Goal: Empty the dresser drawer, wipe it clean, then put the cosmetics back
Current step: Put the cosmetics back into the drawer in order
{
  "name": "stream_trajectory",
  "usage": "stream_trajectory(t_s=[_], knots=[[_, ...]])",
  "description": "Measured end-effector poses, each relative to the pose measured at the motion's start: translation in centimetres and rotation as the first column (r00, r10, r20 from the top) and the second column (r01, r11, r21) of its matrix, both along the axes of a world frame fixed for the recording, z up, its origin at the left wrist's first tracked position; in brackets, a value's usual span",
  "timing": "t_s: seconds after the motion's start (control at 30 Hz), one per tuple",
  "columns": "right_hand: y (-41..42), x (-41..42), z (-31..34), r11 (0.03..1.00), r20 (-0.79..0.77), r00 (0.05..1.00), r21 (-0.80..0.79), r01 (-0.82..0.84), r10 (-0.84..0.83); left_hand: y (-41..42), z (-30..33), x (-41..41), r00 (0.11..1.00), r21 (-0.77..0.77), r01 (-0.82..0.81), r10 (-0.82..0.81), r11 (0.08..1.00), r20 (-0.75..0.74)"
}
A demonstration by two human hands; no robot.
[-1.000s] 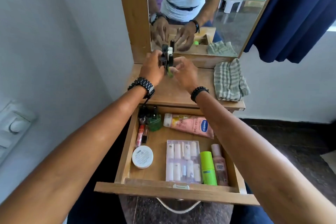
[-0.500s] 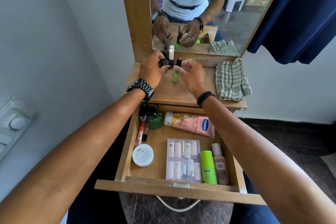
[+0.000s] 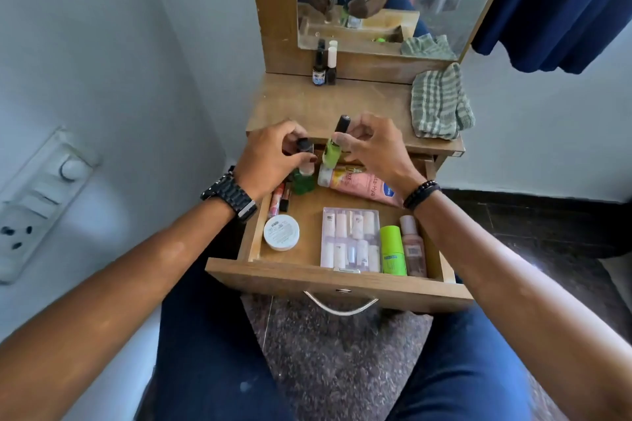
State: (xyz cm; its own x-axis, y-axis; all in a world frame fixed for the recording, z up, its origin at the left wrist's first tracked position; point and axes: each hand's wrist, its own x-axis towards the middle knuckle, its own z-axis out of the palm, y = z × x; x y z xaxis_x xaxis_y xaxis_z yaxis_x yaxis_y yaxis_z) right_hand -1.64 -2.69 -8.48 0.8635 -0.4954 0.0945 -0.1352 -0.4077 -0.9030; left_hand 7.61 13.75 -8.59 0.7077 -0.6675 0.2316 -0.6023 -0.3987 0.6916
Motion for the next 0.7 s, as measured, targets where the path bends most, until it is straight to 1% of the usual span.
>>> stream_trajectory(t_s=[0.1, 0.17, 0.23, 0.33, 0.4, 0.53, 0.7], knots=[[0.8, -0.3, -2.1, 0.997, -0.055, 0.998, -0.077, 0.021, -0.026, 0.8, -2.2, -0.1, 0.996, 0.095, 0.015, -0.007, 0.995, -0.084], [1.3, -0.4, -3.5, 0.990, -0.107, 0.993, -0.135, 0.035, -0.049, 1.0, -3.4, -0.2, 0.995, 0.151, 0.019, -0.005, 0.988, -0.095], [1.7, -0.4, -4.7, 0.991, -0.146, 0.988, -0.128, 0.025, -0.044, 1.0, -4.2, -0.2, 0.996, 0.202, 0.029, -0.011, 0.979, -0.090], [2.0, -0.2, -6.1, 0.988, -0.196, 0.979, -0.153, 0.028, -0.058, 0.8, -5.1, -0.3, 1.000, 0.309, 0.009, -0.004, 0.951, -0.018], [2.3, 0.0, -6.7, 0.988, -0.223, 0.973, -0.154, 0.029, -0.063, 0.6, -5.6, -0.3, 1.000, 0.352, -0.021, 0.013, 0.936, 0.027], [3.2, 0.3, -7.5, 0.991, -0.238, 0.969, -0.130, 0.030, -0.061, 0.4, -6.5, 0.0, 0.996, 0.393, -0.061, 0.031, 0.917, 0.082], [4.3, 0.9, -8.1, 0.996, -0.209, 0.978, -0.093, 0.008, -0.028, 0.1, -7.0, 0.2, 0.991, 0.400, -0.083, 0.033, 0.913, 0.130]])
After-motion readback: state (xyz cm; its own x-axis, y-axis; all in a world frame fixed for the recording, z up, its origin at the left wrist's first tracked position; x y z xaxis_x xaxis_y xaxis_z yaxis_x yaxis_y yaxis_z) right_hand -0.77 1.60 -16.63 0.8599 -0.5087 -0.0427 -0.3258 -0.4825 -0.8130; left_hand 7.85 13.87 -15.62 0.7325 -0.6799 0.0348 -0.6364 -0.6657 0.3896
